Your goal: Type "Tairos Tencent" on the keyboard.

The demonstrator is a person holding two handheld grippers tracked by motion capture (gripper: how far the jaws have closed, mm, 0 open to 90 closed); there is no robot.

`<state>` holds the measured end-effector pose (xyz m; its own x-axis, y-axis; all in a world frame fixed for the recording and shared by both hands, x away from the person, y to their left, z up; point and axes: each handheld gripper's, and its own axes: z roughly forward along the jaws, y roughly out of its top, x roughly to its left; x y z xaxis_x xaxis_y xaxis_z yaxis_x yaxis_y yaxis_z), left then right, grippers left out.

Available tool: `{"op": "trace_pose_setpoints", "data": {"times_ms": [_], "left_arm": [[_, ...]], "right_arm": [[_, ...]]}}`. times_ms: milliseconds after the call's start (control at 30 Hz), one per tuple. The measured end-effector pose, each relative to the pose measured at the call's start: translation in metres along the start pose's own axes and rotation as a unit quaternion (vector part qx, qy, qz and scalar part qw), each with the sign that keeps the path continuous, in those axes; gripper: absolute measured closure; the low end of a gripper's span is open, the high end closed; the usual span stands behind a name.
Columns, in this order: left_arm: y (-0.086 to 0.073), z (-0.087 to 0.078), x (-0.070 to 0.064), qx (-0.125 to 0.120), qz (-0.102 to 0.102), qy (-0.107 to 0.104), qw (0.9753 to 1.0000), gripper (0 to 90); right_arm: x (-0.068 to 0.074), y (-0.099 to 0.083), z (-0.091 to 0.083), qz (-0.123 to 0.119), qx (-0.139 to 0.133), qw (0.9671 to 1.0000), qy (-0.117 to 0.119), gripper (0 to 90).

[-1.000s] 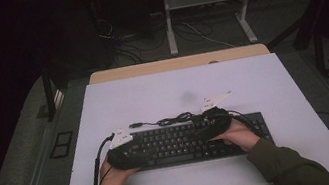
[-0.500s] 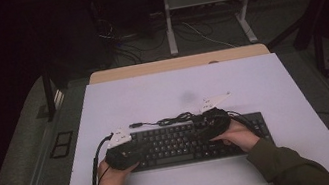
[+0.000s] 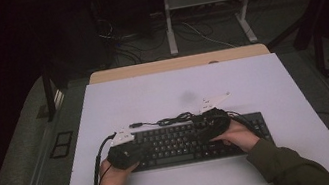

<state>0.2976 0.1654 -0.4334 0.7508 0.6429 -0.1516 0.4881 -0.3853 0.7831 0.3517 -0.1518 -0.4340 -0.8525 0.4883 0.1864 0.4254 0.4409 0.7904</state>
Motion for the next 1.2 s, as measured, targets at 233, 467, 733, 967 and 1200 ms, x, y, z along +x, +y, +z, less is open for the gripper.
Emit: {"op": "trace_pose_setpoints", "data": {"times_ms": [233,467,733,967,1200], "left_arm": [[-0.0004,0.0027,0.0005,0.005,-0.001,0.001,1.0000,89.1],[-0.0013,0.0061,0.0008,0.010,-0.002,-0.003,0.9999,89.1],[-0.0025,0.0079,0.0018,0.018,-0.002,-0.007,0.9998,89.1],[-0.0020,0.0071,0.0011,0.016,0.002,-0.003,0.9999,89.1],[-0.0011,0.0028,0.0011,0.007,-0.002,0.000,1.0000,89.1]], "right_arm": [[0.0003,0.0001,0.0000,0.001,-0.001,1.0000,0.000,26.2],[0.0000,0.0000,-0.0003,0.001,0.000,1.0000,-0.001,25.9],[0.0000,0.0001,-0.0002,0.001,-0.001,1.0000,-0.003,25.9],[-0.0001,0.0003,-0.0007,0.001,-0.001,1.0000,-0.003,25.9],[-0.0002,0.0004,-0.0012,0.001,-0.002,1.0000,-0.003,25.9]]}}
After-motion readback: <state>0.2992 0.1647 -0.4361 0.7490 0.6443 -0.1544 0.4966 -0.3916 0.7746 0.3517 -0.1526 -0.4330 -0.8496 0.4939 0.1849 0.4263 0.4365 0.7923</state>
